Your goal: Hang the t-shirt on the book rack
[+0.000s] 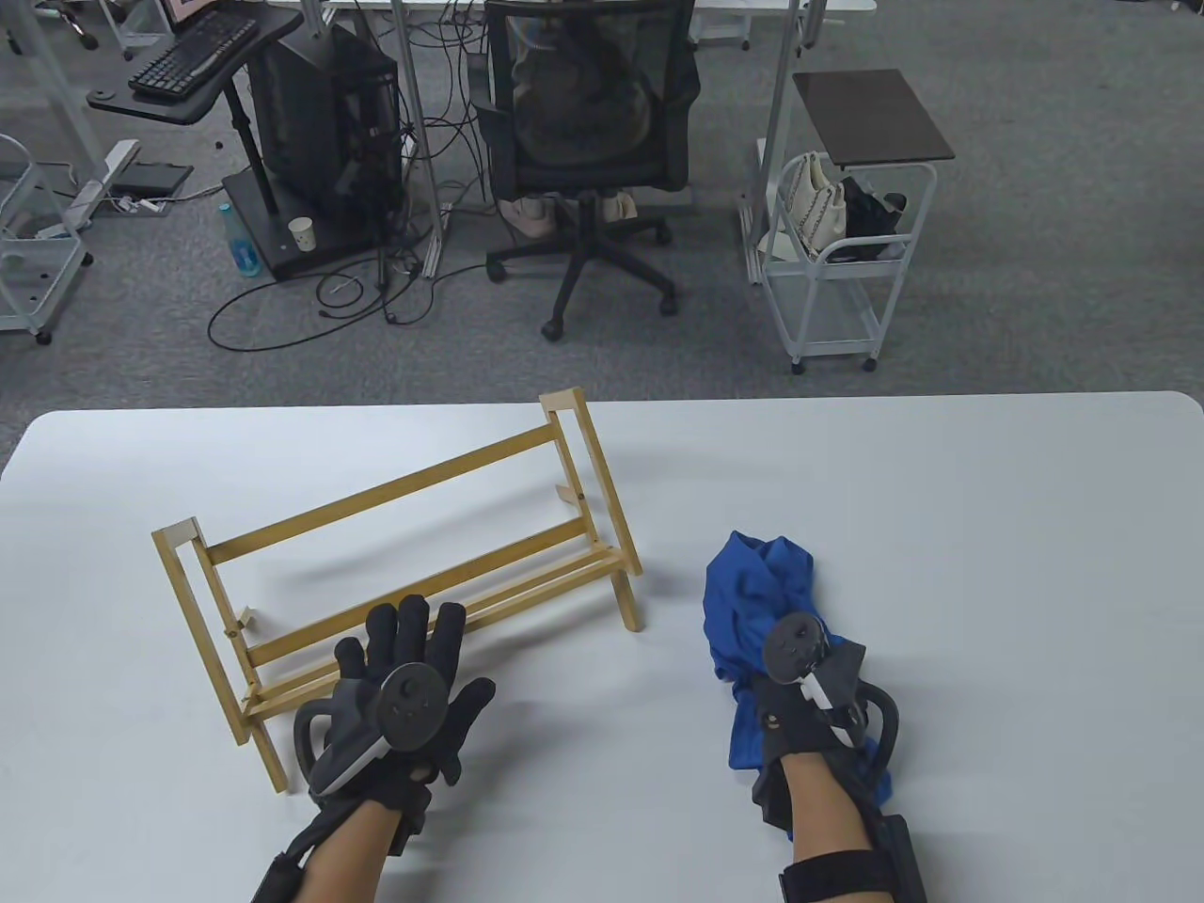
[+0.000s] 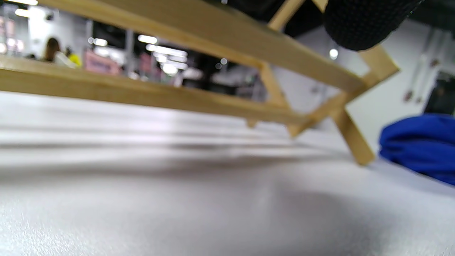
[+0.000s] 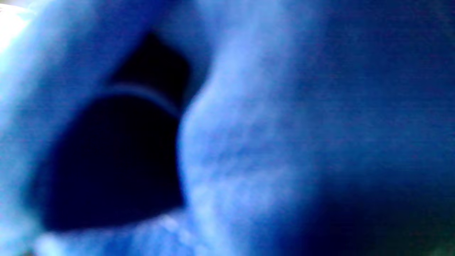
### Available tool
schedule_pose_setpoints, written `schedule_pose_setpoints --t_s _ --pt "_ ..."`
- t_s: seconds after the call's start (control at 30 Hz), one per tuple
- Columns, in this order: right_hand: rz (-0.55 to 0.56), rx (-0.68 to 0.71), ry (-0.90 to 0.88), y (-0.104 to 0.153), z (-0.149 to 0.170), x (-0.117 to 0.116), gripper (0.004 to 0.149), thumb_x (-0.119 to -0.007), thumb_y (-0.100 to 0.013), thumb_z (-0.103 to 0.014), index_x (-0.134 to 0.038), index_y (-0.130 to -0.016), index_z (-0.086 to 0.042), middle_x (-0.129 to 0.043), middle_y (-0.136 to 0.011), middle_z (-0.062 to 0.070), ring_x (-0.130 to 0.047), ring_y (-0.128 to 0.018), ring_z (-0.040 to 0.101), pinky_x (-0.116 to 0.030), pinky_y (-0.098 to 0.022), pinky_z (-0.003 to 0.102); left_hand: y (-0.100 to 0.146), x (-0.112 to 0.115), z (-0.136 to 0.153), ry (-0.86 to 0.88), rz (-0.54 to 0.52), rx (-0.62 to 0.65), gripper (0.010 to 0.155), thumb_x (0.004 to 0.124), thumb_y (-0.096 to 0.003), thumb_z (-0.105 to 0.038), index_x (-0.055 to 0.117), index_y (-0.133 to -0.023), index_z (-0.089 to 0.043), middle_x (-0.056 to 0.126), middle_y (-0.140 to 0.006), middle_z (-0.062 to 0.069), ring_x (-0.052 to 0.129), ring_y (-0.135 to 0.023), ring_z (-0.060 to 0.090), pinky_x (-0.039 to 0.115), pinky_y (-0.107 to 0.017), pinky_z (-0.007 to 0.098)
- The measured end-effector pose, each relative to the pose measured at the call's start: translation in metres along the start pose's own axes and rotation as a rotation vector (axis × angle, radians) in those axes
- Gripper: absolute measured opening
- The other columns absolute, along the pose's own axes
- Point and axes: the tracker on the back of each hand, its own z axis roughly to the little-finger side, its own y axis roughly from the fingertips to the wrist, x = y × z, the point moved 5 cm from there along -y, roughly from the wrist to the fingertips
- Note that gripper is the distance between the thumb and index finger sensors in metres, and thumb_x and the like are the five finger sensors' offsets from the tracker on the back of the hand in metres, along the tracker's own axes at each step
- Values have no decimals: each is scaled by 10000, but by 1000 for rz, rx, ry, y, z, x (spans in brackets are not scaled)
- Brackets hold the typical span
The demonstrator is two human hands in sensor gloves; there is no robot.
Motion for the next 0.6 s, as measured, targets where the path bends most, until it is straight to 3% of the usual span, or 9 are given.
schedule_pose_setpoints --t_s 0.17,0.6 --pt "7 12 -36 2 3 2 766 -847 -552 -377 -394 -1143 -197 -603 -1038 270 -768 -770 432 -735 -533 549 0 0 -1 -6 1 0 803 622 -556 -709 220 -1171 -384 241 -1277 127 193 -1147 439 225 -740 679" --pt "-34 70 -410 7 27 12 718 -839 -556 -386 -461 -1132 -186 -655 -1005 280 -819 -724 425 -766 -488 533 -1 0 -1 29 14 4 800 616 -559 -712 229 -1175 -379 273 -1280 128 226 -1157 438 220 -737 684"
